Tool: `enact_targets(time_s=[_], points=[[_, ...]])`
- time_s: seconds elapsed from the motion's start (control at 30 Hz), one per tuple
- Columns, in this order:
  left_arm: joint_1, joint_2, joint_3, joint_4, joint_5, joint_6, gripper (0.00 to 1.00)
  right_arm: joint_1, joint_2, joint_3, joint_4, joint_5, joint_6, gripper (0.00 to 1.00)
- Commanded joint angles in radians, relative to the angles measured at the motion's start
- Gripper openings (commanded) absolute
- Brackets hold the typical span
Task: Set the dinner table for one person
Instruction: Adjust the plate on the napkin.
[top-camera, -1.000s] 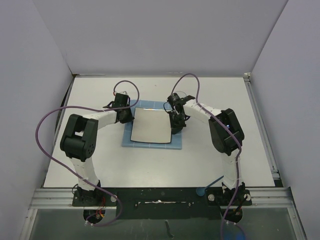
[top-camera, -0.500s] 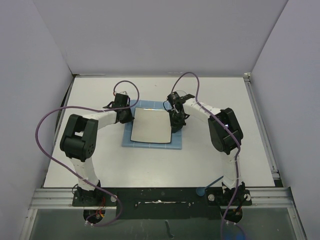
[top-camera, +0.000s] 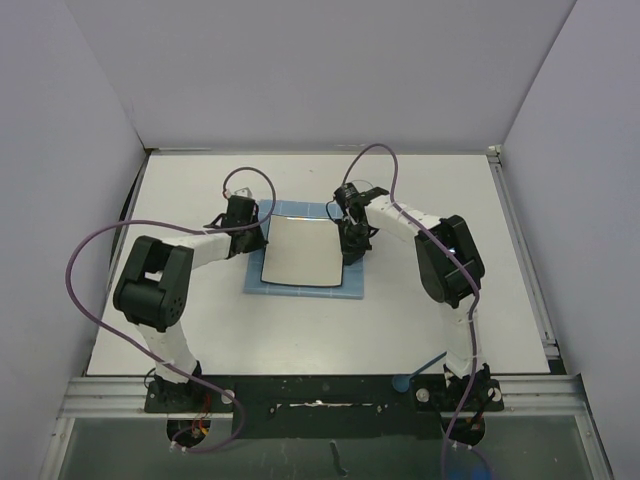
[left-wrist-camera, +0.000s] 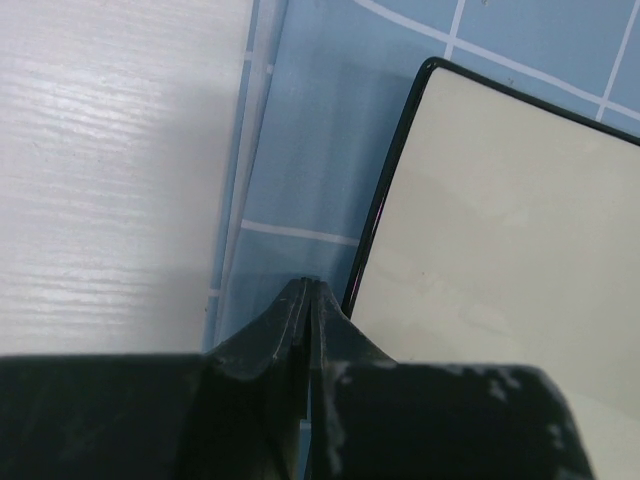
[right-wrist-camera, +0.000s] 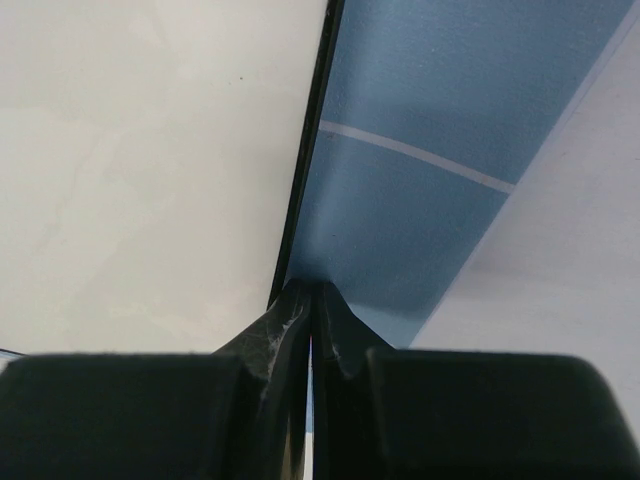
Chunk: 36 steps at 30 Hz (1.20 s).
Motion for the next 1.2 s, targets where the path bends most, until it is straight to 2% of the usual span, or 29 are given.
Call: enact_targets(time_s=[0.0, 0.43, 0.83, 1.17], points=[[-0.060, -0.034, -0.062, -0.052, 0.102, -0.041, 0.00, 0.023, 0.021, 0.062, 0.127, -0.091, 0.026, 0.00], [-0.101, -0.068, -0.091, -0.070, 0.092, -0.056, 0.00, 0.022, 0.043, 0.097, 0.120, -0.087, 0.024, 0.00], [-0.148, -0.129, -0.185, -0.079, 0.059, -0.087, 0.00, 0.021, 0.070, 0.119, 0.123, -0.092, 0.027, 0.00], [-0.213, -0.144, -0.162, -0.116, 0.031, -0.091, 0.00, 0.020, 0.073, 0.125, 0.122, -0.090, 0.027, 0.00]])
